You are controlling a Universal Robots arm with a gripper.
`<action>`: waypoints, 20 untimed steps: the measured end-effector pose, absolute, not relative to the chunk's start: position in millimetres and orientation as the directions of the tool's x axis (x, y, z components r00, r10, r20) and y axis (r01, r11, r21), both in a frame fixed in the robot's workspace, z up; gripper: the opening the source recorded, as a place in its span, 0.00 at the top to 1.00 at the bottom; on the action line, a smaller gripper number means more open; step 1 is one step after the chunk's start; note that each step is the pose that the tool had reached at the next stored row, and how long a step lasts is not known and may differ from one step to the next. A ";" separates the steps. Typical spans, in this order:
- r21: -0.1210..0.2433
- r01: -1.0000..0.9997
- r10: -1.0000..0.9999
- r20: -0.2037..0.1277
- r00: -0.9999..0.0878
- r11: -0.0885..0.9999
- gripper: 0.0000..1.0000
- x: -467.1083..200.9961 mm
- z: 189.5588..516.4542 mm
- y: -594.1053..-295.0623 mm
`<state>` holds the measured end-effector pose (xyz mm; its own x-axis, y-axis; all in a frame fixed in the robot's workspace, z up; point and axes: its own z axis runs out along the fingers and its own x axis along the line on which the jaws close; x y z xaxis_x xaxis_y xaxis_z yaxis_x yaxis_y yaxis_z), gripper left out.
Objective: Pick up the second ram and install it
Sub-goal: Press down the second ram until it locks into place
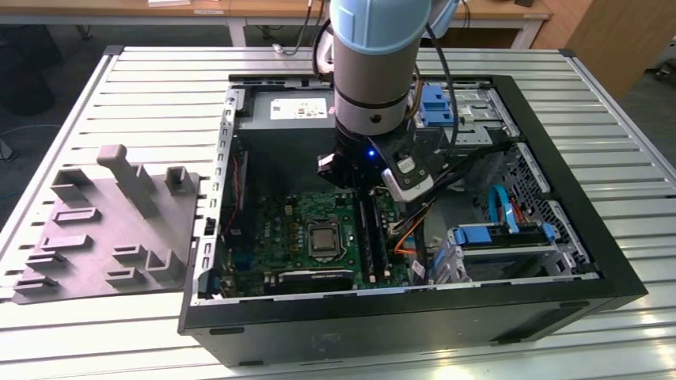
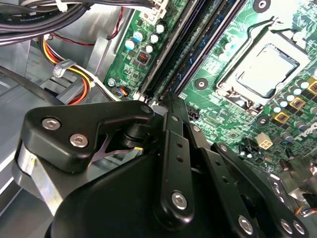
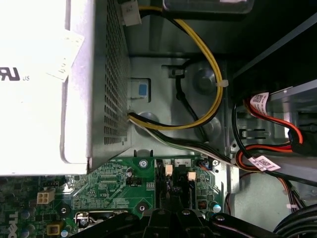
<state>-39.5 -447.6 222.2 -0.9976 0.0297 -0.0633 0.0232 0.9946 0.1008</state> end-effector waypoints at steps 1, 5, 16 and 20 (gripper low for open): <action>0.101 0.023 0.030 -0.063 -0.998 0.995 0.89 -39.5 222.2 -447.6; 0.101 0.023 0.030 -0.063 -0.998 0.995 0.89 -39.4 221.0 -447.5; 0.101 0.023 0.030 -0.063 -0.998 0.995 0.89 -39.5 217.9 -447.6; 0.101 0.023 0.030 -0.063 -0.998 0.995 0.89 -39.5 217.6 -447.6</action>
